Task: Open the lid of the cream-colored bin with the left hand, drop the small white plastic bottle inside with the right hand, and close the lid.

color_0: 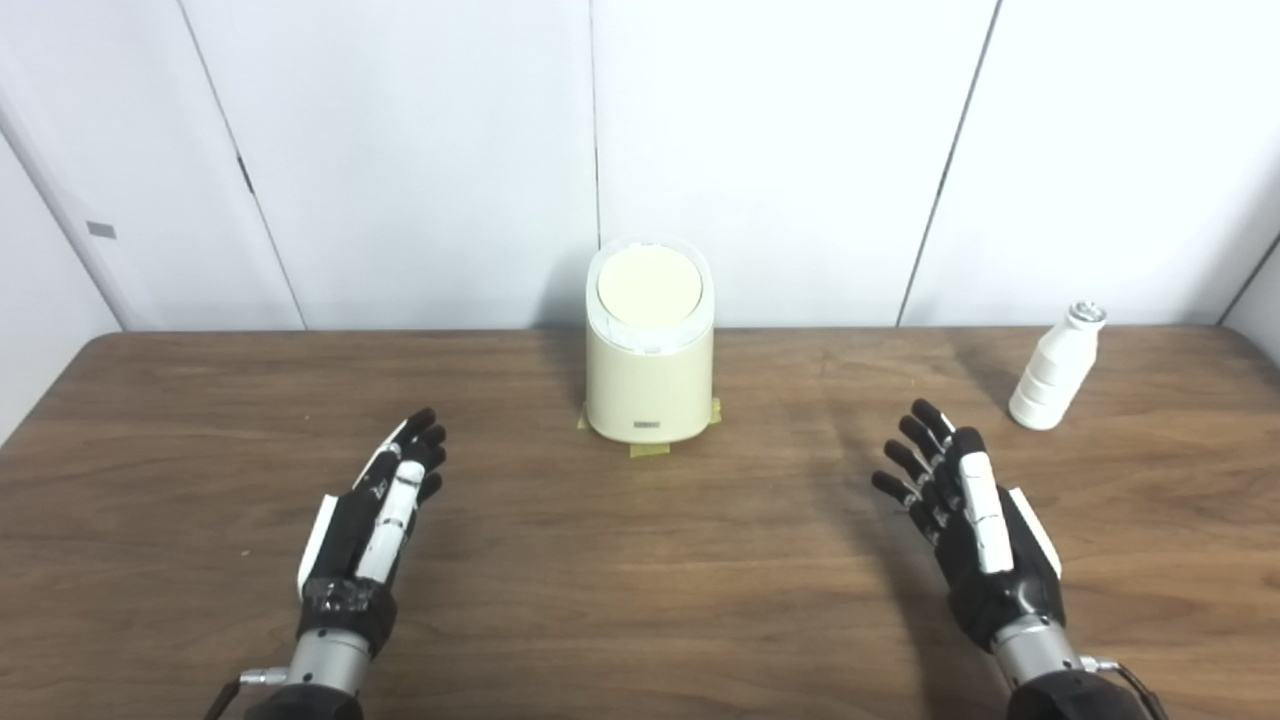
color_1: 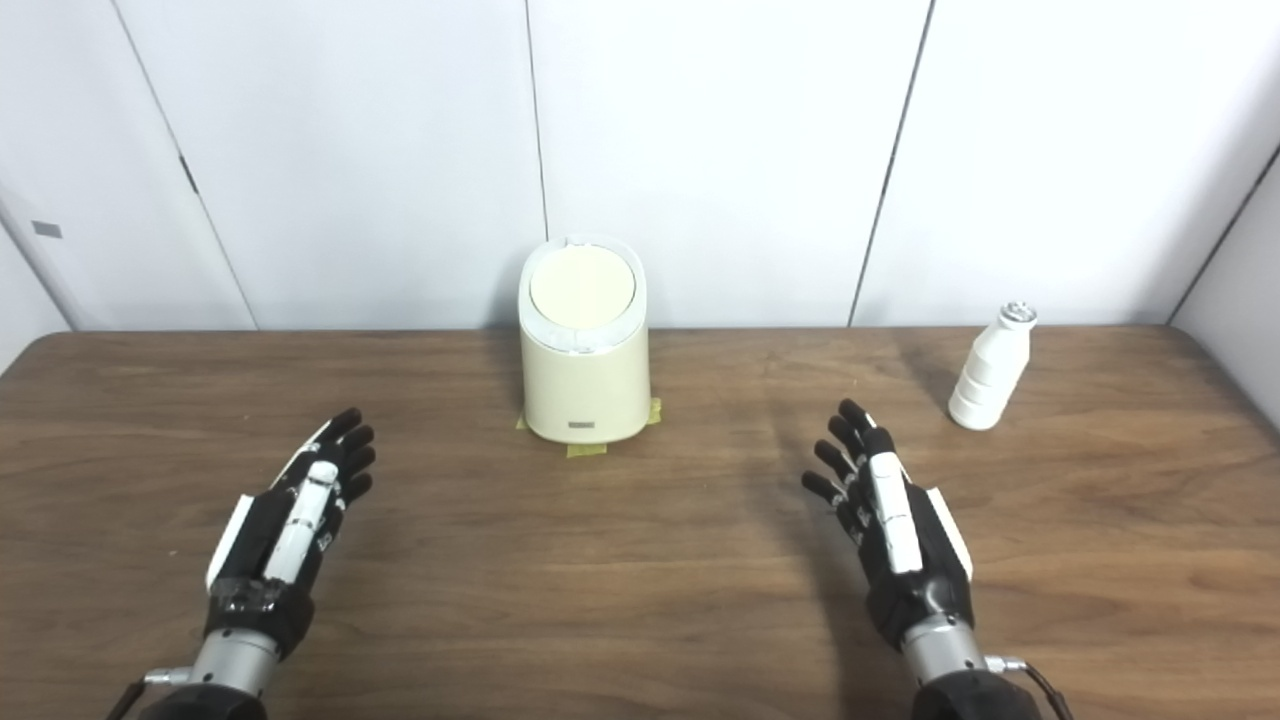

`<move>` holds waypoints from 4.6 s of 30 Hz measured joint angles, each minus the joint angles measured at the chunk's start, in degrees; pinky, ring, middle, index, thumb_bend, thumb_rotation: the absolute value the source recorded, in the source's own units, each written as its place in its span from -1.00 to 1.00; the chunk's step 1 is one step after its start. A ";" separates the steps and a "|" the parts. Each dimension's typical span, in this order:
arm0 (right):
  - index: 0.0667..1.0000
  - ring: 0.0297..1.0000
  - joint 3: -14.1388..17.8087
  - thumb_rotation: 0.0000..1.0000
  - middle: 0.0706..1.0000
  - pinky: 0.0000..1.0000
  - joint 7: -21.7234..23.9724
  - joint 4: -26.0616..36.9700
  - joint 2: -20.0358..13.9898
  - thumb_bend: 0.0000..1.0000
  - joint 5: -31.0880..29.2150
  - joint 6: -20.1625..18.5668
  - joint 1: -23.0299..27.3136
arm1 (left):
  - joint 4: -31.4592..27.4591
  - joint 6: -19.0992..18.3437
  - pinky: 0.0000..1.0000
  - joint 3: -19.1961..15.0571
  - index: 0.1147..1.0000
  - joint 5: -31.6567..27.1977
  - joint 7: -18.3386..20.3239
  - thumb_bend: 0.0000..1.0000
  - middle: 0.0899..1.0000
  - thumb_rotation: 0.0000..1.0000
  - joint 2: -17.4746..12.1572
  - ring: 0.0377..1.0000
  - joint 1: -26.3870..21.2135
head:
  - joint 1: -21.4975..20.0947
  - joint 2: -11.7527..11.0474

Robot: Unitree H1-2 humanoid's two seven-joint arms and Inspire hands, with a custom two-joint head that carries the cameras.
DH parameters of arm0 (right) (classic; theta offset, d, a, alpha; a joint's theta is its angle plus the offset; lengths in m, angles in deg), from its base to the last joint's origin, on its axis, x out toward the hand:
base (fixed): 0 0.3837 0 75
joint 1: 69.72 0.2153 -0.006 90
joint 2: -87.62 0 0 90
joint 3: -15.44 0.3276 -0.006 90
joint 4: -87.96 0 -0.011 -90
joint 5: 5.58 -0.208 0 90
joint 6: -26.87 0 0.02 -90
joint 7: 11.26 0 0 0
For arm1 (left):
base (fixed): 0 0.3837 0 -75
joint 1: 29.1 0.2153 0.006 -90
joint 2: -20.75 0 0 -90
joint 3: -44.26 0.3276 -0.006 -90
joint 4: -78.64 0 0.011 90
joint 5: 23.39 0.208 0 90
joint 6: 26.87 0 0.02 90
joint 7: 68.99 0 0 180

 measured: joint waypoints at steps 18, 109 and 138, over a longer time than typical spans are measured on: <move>0.85 0.84 0.06 0.74 0.89 0.67 0.56 1.30 -0.06 0.18 -0.56 -0.08 0.09 | -1.28 -1.06 0.85 0.09 0.84 0.01 -0.02 -0.25 0.79 0.48 0.01 0.83 0.00 | 0.18 0.09; 0.81 0.80 0.67 0.78 0.84 0.66 0.45 -2.57 1.18 0.19 -0.29 4.37 0.24 | 38.92 -10.28 0.26 25.80 0.79 43.08 5.73 0.83 0.66 -0.95 -5.21 0.56 -52.08 | -0.61 -3.61; 0.84 0.84 1.12 0.77 0.88 0.74 0.27 -2.60 1.39 0.22 -0.07 4.33 0.82 | 40.20 -6.40 0.42 34.06 0.82 51.12 9.00 0.95 0.76 -1.00 -7.05 0.64 -55.05 | -2.20 -2.81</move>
